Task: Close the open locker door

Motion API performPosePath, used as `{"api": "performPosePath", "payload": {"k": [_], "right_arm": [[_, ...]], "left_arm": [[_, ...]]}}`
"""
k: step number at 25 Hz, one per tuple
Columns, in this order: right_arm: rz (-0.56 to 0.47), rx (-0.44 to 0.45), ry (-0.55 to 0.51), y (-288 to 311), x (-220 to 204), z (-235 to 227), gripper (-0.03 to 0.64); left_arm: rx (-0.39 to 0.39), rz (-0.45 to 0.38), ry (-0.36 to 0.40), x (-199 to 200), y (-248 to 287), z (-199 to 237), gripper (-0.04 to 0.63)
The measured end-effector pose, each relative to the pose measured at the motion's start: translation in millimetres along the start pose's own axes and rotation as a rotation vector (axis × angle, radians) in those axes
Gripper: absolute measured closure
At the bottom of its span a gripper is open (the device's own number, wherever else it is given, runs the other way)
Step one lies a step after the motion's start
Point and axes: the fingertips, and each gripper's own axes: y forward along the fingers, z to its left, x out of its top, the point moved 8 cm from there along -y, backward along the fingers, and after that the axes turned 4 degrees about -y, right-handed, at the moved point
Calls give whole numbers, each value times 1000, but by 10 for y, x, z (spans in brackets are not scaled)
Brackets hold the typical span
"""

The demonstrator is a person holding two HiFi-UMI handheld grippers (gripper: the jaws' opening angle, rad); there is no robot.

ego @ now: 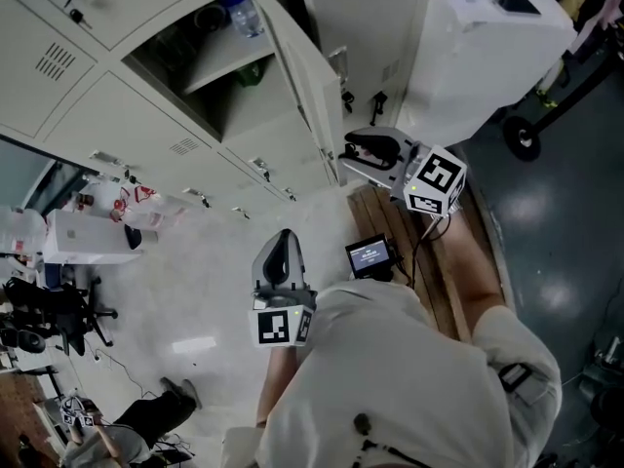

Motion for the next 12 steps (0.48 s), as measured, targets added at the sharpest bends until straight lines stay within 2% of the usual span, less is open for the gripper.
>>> {"api": "performPosePath", "payload": {"k": [12], "right_arm": [[6, 133, -43, 406, 55, 145, 462]], "left_arm": [[55, 13, 4, -9, -17, 82, 588]]}}
